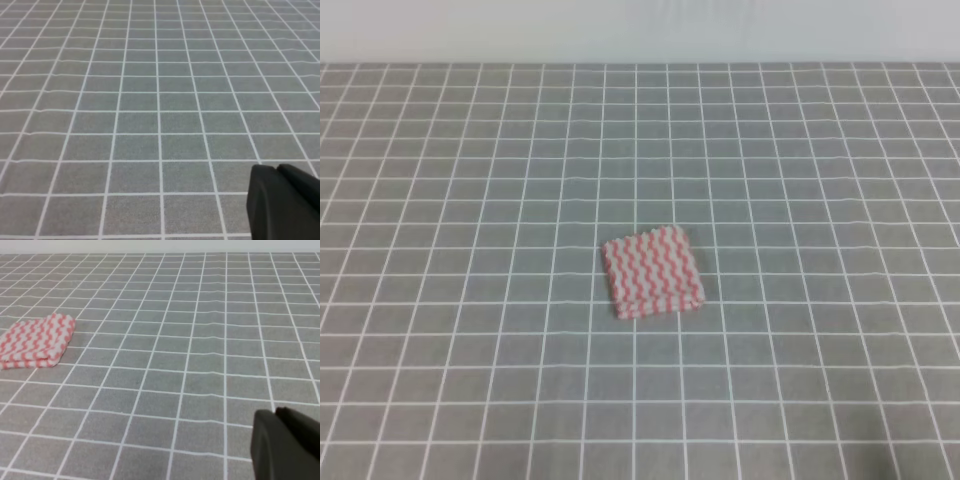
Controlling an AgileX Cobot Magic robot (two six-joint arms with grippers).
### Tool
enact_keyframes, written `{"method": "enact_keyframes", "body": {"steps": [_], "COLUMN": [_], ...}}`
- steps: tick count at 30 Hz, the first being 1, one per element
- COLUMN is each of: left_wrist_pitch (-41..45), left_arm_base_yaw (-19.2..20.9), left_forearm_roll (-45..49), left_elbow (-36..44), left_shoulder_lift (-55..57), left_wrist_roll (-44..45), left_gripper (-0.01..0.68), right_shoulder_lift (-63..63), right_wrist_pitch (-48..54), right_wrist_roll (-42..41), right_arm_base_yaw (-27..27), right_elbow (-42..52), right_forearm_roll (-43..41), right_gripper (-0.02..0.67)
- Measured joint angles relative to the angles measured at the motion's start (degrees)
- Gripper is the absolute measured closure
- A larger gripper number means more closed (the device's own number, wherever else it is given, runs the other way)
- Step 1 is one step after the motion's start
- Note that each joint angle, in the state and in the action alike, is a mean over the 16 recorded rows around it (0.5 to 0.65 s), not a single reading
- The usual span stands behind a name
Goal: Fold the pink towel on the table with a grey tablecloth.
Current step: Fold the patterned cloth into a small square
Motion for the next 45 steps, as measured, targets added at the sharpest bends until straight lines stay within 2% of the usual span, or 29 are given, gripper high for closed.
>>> {"method": "enact_keyframes", "body": {"steps": [6,45], "left_wrist_pitch": [-0.13,-1.51], "left_arm_base_yaw": [1.89,1.80], "left_forearm_roll": [-0.31,-0.24], "left_elbow": [0.08,0.91], "left_shoulder_lift": [-0.06,-0.71], "left_wrist_roll": [-0.38,-0.35], "left_gripper": [0.676,0.675], "right_shoulder_lift": [0.00,0.00], "right_wrist_pitch": [-0.04,-0.10], "right_wrist_roll": [0.00,0.00], "right_arm_base_yaw": [0.00,0.00], "right_elbow": [0.00,-0.06], "right_forearm_roll": [0.00,0.01], "right_gripper": [0.665,0.665]}}
